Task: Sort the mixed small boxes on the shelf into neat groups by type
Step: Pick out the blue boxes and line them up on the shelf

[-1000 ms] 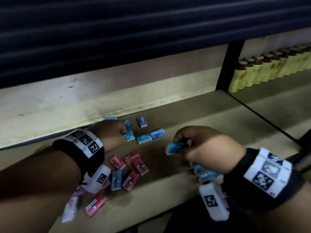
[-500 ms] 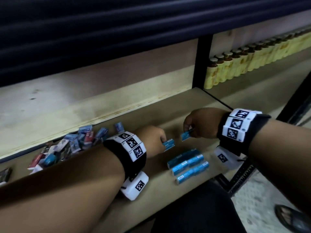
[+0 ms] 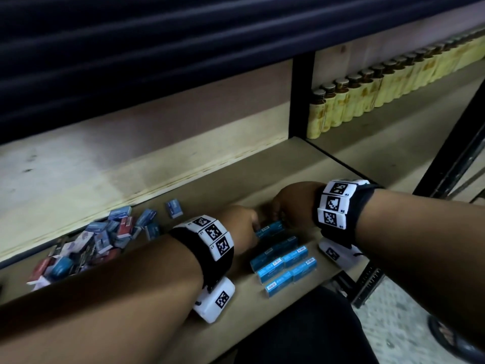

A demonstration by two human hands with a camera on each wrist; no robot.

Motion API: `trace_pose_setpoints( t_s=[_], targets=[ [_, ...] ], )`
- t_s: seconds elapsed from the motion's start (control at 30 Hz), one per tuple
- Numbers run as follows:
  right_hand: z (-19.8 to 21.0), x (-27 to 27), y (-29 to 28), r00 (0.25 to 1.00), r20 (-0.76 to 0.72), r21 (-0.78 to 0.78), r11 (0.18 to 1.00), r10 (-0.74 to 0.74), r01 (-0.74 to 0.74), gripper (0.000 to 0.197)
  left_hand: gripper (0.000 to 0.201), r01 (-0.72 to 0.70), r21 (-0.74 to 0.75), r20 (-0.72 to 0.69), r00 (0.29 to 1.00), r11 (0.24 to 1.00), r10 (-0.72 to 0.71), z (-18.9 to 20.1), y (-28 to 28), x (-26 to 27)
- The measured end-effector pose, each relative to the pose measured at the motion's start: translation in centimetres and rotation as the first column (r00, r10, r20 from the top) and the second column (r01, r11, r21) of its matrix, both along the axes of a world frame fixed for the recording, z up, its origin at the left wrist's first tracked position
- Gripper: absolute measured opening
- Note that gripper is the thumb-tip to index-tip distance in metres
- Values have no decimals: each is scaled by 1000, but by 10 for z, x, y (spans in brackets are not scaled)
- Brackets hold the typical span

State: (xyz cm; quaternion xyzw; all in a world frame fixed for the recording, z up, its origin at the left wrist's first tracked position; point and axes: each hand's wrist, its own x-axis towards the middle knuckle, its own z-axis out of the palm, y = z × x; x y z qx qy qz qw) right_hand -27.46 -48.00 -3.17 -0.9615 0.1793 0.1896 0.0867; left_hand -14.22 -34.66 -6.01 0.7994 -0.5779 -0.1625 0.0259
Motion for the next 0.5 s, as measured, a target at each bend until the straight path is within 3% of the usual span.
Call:
trace_pose_setpoints(
  t_s=[0.1,0.23,0.5],
  targets=[
    [2,-3,0,1000,9,-15,999,28,-28,26,28,-24,-43,-50,999,999,22,1,4,1],
    [14,-17,-5,991,132,-59,998,16,-8,27,20,-90,-164,-95,993,982,75,6,22,7],
    [12,-26,8,1000,-11,-6,1000,16,-17,30,23,7,44,-76,997,999,-3,8,55,7]
  ],
)
